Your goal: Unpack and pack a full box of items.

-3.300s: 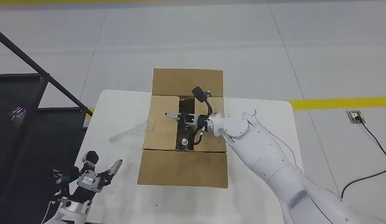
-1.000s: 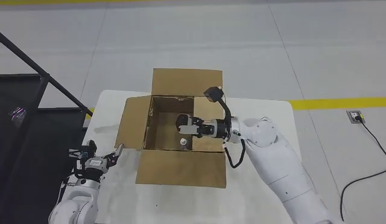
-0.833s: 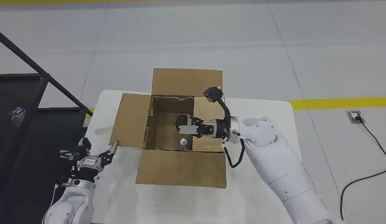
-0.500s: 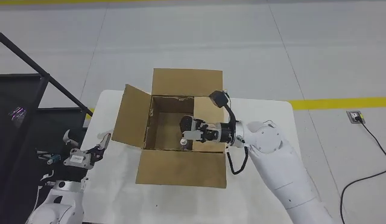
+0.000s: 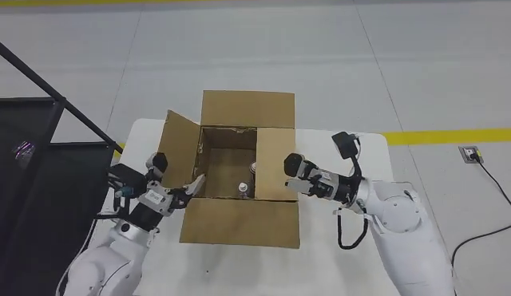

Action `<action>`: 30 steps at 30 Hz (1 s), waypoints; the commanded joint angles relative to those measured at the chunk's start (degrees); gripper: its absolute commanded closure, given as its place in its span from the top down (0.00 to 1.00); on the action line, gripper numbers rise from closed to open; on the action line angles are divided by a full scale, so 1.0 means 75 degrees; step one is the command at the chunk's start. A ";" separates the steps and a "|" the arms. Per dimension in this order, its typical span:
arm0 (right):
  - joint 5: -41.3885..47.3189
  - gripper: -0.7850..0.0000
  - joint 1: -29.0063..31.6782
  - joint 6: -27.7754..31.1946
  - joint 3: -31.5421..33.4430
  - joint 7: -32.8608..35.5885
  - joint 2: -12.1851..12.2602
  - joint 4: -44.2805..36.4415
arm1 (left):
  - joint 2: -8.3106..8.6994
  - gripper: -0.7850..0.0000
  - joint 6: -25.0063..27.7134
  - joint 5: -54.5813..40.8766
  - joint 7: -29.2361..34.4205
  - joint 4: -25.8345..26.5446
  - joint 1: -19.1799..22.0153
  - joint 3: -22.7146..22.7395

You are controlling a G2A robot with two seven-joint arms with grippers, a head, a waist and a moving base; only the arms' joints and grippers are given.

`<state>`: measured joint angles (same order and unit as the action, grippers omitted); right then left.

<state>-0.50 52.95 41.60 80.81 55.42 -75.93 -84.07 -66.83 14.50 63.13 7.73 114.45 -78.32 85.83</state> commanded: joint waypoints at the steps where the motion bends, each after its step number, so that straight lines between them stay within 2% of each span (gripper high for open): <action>1: 0.0029 1.00 0.0267 0.0037 0.0309 -0.0024 0.0079 -0.0107 | -0.0053 1.00 -0.0059 -0.0152 0.0422 -0.0296 0.0459 -0.0617; 4: 0.0083 1.00 0.0611 0.0166 0.0659 -0.0069 0.0182 -0.0198 | -0.0153 1.00 -0.0323 -0.0645 0.1038 -0.0919 0.1186 -0.1230; 6: 0.0069 1.00 0.0739 0.0217 0.0761 -0.0056 0.0223 -0.0215 | -0.0226 1.00 -0.0414 -0.1415 0.1700 -0.1455 0.1652 -0.1562; 7: 0.0069 1.00 0.0739 0.0217 0.0761 -0.0056 0.0223 -0.0215 | -0.0237 1.00 -0.0401 -0.1636 0.1898 -0.1560 0.1727 -0.1609; 22: 0.0075 1.00 0.0751 0.0199 0.0742 -0.0079 0.0222 -0.0234 | -0.0237 1.00 -0.0401 -0.1636 0.1898 -0.1560 0.1727 -0.1609; 24: 0.0065 1.00 0.0792 0.0153 0.0662 -0.0225 0.0232 -0.0342 | -0.0265 1.00 -0.0508 -0.1929 0.1912 -0.1686 0.1708 -0.1690; 27: 0.0203 1.00 0.0790 0.0178 0.0637 -0.0411 0.0261 -0.0308 | -0.0356 1.00 -0.0571 -0.2962 0.2193 -0.2114 0.2089 -0.1925; 30: 0.0285 1.00 0.0805 0.0211 0.0670 -0.0440 0.0310 -0.0257 | -0.0450 1.00 -0.0541 -0.4010 0.2713 -0.2764 0.2710 -0.2165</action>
<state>1.42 58.88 43.09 85.72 52.14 -73.73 -86.08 -69.97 10.32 36.45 26.58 95.83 -59.97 70.22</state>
